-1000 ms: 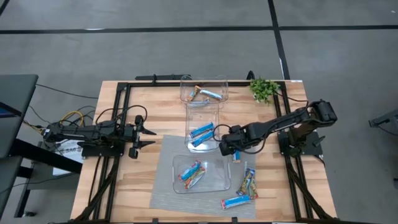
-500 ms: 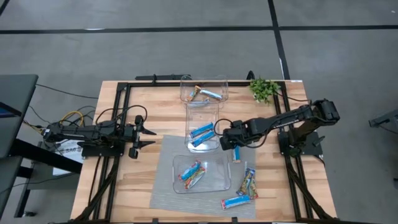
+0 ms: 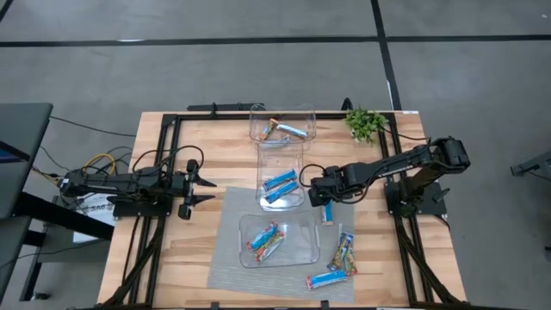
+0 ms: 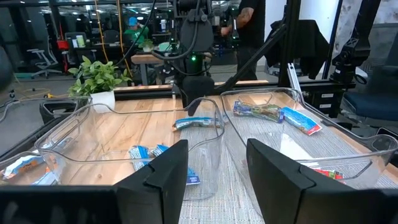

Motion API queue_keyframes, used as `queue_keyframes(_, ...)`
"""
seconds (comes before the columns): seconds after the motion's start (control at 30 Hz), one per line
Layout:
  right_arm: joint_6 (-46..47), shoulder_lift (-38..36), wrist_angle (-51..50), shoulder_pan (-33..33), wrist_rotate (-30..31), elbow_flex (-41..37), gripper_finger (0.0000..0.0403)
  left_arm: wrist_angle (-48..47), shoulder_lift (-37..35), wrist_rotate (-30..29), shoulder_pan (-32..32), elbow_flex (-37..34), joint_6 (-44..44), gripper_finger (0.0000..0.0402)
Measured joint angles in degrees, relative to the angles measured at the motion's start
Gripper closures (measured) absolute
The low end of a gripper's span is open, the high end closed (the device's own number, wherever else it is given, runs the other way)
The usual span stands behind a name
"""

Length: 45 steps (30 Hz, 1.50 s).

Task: Pick and place Granola Bars by type
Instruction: Put the yellow granola bar into the top transparent bin

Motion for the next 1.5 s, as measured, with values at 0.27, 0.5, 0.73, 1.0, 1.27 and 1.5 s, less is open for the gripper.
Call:
queue_keyframes(0.27, 1.1, 0.8, 0.9, 0.0, -0.2, -0.1, 0.0159, 0.0, 0.0, 0.0, 0.0, 0.0, 0.0, 0.0244)
queue_keyframes(0.5, -0.6, 4.4, 6.0, 0.0, -2.7, -0.1, 0.0159, 0.0, 0.0, 0.0, 0.0, 0.0, 0.3, 0.0244)
queue_keyframes(0.73, -0.8, 5.3, 6.5, 0.0, -3.4, -0.1, 0.0159, 0.0, 0.0, 0.0, 0.0, 0.0, 0.3, 0.0244)
queue_keyframes(1.0, -0.8, 5.6, 5.6, 0.5, -3.4, -0.1, 0.0199, 0.0, 0.0, -0.1, 0.0, 0.0, 0.2, 0.0244)
queue_keyframes(1.27, -0.9, 5.6, 5.1, 0.9, -3.2, -0.1, 0.0284, 0.0, 0.0, -0.1, 0.0, 0.0, 0.4, 0.0244)
queue_keyframes(1.5, -1.9, 5.6, 5.2, 0.9, -3.2, -0.1, 0.0330, 0.0, 0.0, -0.1, 0.0, 0.0, 0.2, 0.0244)
